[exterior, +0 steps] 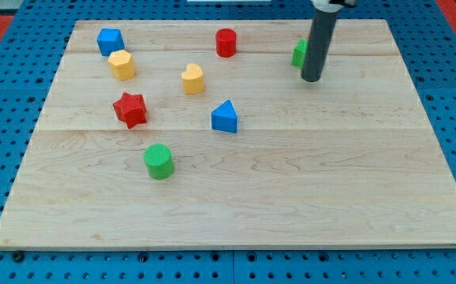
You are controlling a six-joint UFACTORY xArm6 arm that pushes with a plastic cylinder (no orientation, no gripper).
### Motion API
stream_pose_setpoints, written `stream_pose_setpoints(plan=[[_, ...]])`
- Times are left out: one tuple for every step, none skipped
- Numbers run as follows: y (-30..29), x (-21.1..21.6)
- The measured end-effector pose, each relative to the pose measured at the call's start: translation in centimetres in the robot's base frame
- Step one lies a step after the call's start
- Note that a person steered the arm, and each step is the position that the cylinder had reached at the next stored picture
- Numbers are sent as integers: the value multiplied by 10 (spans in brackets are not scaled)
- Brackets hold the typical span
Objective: Push the blue triangle closer to the green circle
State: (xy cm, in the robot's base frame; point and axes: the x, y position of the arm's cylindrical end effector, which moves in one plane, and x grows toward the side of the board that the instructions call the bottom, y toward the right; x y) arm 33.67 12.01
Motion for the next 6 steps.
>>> stream_pose_setpoints(plan=[[-8, 1], [-6, -40], [12, -45], [12, 35], [-35, 56], [-115, 69]])
